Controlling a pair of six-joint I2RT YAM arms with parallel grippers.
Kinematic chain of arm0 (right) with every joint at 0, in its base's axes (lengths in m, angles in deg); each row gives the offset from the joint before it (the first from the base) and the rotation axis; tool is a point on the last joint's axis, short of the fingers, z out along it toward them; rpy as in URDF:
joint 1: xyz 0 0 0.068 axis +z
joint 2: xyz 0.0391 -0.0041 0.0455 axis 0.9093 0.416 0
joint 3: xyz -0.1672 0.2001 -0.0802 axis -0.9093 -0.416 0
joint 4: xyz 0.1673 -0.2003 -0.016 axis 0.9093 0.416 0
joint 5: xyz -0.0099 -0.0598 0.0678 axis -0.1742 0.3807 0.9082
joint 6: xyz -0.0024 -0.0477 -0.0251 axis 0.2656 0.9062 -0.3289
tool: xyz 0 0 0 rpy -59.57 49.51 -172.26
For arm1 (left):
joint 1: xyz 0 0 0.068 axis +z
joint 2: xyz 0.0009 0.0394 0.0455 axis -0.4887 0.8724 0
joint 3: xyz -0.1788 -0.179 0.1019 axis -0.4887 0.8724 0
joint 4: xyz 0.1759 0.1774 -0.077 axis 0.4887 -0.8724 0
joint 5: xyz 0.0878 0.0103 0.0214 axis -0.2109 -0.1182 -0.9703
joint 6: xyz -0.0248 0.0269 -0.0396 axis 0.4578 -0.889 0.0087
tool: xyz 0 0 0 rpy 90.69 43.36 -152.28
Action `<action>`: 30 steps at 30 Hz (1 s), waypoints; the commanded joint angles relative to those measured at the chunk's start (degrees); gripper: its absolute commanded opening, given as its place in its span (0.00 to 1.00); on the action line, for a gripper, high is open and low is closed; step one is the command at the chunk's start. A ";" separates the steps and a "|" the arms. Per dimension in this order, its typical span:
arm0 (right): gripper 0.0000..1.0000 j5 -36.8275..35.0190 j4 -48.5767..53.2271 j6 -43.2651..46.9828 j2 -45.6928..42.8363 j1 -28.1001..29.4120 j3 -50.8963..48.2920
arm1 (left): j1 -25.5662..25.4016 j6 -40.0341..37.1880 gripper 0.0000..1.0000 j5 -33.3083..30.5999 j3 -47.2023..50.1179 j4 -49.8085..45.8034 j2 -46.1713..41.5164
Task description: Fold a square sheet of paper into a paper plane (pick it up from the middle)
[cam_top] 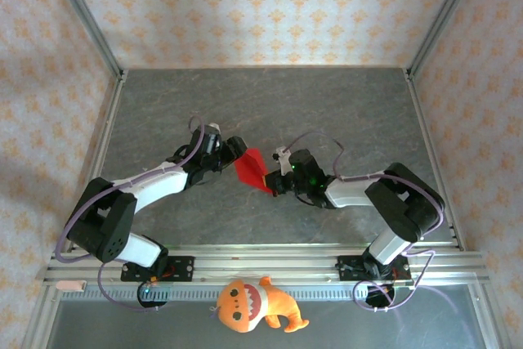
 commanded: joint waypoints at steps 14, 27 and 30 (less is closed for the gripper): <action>0.03 -0.13 -4.41 0.01 -1.10 0.30 -1.78 | 0.15 1.97 0.67 7.30 -1.29 7.26 7.54; 0.10 -20.24 0.57 12.38 -1.54 9.13 -0.30 | -0.38 1.68 0.56 7.82 -4.24 4.93 12.14; 0.12 -23.32 0.99 14.59 -1.79 10.61 -0.41 | -0.35 0.96 0.44 7.62 -4.30 4.08 11.80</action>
